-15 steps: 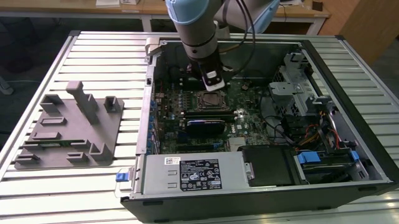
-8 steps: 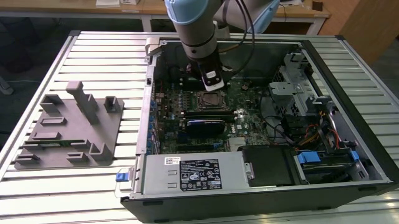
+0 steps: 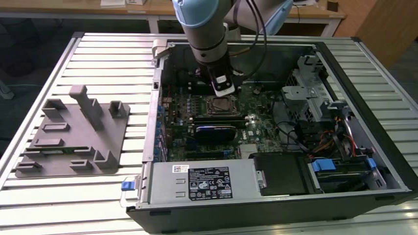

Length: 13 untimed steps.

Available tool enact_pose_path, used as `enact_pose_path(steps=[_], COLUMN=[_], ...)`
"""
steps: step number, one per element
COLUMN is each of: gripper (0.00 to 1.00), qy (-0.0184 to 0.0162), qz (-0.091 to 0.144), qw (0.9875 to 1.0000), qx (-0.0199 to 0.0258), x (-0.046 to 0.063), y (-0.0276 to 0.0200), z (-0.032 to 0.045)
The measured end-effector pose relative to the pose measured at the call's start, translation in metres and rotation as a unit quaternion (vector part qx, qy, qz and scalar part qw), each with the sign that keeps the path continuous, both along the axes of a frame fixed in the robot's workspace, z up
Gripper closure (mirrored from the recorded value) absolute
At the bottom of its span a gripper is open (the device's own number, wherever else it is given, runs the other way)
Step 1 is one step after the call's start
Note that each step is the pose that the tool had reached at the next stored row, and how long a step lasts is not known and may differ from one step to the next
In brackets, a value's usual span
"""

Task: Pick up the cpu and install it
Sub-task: 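Install the first cpu locking lever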

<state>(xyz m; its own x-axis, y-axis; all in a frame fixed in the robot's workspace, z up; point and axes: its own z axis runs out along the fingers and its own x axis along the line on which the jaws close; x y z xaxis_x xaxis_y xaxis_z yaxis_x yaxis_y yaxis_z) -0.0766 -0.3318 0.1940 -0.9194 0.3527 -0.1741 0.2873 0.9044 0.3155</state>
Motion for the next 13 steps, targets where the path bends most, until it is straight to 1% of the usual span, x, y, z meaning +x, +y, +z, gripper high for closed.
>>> enact_pose_path(steps=[4,13], gripper=[0.89,0.89], qy=[0.0001,0.0000], qz=[0.000,0.000], qw=[1.0000,1.0000], qx=[-0.0001,0.0000], x=[0.0006,0.0029], y=[-0.0005,-0.0034], z=[-0.0022,-0.0061])
